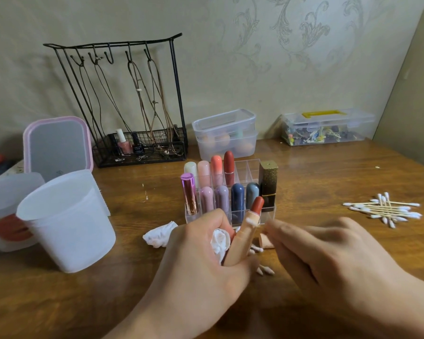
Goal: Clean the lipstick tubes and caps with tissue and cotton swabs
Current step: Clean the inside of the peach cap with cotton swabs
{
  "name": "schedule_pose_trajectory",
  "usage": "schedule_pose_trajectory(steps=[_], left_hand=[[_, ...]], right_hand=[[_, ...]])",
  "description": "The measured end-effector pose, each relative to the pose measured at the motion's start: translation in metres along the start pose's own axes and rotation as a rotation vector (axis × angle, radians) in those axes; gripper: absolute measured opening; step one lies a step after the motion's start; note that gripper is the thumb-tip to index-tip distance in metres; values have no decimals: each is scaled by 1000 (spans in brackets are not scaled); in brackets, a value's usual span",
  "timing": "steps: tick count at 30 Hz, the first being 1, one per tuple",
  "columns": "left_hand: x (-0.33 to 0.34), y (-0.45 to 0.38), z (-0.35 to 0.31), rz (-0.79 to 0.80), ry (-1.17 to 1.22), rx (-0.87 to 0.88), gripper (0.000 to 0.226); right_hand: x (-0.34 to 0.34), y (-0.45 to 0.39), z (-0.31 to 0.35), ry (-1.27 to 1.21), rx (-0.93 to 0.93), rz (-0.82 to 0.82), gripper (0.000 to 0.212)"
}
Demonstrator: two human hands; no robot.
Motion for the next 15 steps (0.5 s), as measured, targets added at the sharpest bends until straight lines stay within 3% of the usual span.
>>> schedule_pose_trajectory(steps=[15], left_hand=[[-2,0,-2,-33,-7,10,34]], right_hand=[[0,0,-1,22,20,-2,26]])
Point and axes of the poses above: each hand's wrist, its own y-axis away from the middle knuckle, its own x-axis out of the palm, z = x × y, the point moved 5 cm from there along -y, towards the middle knuckle, and after that the axes turned 5 degrees about y, right-handed, at the moved point
